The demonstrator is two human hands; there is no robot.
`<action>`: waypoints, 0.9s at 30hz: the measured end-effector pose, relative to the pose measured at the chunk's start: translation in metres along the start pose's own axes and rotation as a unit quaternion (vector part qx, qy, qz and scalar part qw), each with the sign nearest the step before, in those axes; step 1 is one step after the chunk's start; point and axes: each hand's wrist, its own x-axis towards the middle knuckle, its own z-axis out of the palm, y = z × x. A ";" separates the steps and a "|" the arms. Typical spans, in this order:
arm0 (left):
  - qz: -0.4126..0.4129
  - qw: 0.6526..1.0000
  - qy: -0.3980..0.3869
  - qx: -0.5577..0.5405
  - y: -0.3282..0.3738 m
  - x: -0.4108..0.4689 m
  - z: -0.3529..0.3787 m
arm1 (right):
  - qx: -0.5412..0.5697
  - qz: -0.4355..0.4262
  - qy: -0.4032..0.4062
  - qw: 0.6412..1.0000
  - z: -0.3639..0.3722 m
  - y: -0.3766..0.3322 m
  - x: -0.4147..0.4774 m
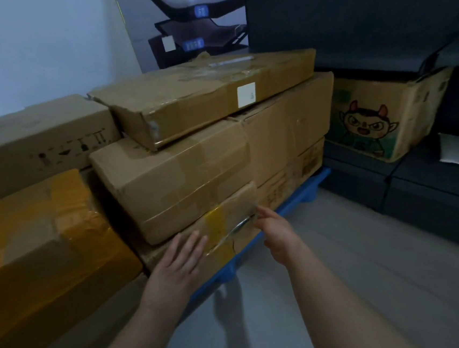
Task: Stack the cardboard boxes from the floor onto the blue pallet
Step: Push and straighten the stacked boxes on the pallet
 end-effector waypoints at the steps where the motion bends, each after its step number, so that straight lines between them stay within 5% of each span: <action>1: 0.004 1.000 -0.007 0.008 0.004 0.002 -0.003 | 0.005 -0.002 -0.004 1.000 -0.001 0.000 0.004; 10: 0.066 0.987 0.059 0.132 0.032 0.101 -0.077 | 0.126 -0.019 0.069 0.989 -0.038 0.000 0.033; 27: 0.082 0.953 -0.017 0.290 0.039 0.196 -0.080 | 0.141 0.002 0.077 0.987 -0.058 0.011 0.055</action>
